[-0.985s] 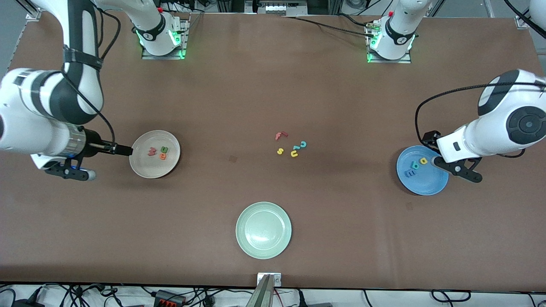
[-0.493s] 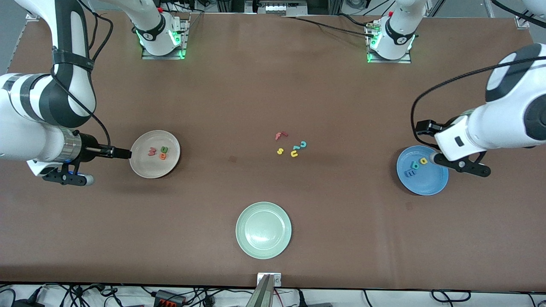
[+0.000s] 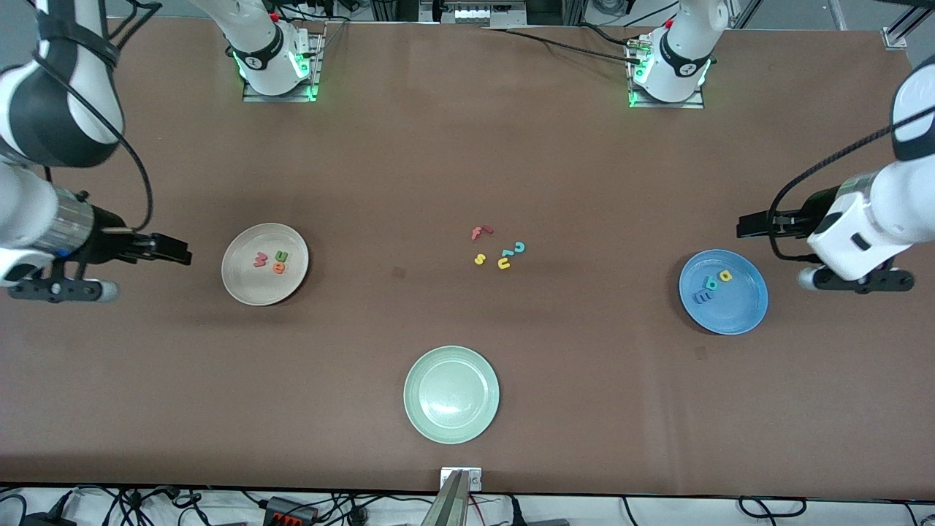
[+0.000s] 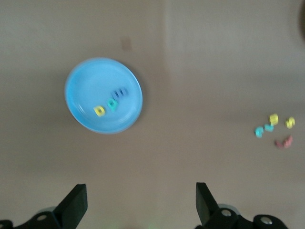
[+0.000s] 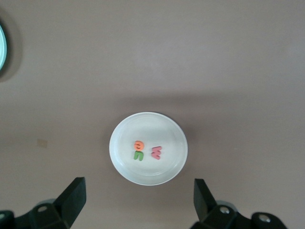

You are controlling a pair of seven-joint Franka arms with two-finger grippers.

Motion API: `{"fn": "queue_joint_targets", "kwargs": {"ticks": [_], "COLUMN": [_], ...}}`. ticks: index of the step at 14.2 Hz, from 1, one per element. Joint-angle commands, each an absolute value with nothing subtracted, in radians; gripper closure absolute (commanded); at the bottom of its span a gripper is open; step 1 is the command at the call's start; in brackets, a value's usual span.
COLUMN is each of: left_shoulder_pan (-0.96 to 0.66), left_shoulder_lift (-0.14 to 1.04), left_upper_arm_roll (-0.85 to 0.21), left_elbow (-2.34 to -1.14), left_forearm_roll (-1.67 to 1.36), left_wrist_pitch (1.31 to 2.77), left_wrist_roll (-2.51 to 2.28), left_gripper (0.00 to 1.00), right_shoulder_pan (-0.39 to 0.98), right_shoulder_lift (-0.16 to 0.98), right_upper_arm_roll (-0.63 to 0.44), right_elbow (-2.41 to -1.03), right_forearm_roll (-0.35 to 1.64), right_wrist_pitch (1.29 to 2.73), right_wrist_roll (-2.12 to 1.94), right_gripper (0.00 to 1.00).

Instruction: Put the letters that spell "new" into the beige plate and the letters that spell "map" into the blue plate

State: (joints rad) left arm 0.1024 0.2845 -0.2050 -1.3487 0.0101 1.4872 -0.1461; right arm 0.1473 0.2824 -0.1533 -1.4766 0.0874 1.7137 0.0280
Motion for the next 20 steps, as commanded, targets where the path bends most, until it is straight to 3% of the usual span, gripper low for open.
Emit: {"fn": "queue_joint_targets", "kwargs": {"ticks": [1, 3, 6, 13, 20], "left_shoulder_pan": [-0.021, -0.054, -0.055, -0.052, -0.049], "left_shoulder_lift": [0.031, -0.04, -0.063, -0.037, -0.038], "left_upper_arm_roll": [-0.036, -0.003, -0.003, -0.021, -0.02], "left_elbow": [-1.69, -1.794, -1.827, -1.763, -1.764], "left_forearm_roll": [-0.017, -0.017, -0.015, -0.008, -0.005], "left_wrist_pitch": [1.748, 1.853, 1.862, 1.744, 1.74], "left_wrist_roll": [-0.118, -0.049, -0.002, 0.021, 0.043], "left_gripper": [0.0, 0.0, 0.0, 0.0, 0.0], "right_shoulder_pan": [0.066, -0.036, -0.068, -0.055, -0.049], "right_shoulder_lift": [0.22, 0.181, 0.138, 0.06, -0.006], "right_upper_arm_roll": [-0.106, -0.055, -0.031, -0.035, -0.037], "right_elbow": [-1.489, -1.489, -1.49, -1.552, -1.644], "right_forearm_roll": [0.005, -0.002, -0.008, -0.051, -0.052], "right_wrist_pitch": [1.721, 1.714, 1.645, 1.637, 1.654], "right_wrist_roll": [0.012, 0.005, 0.006, -0.037, -0.052], "right_gripper": [0.0, 0.0, 0.0, 0.0, 0.0]}}
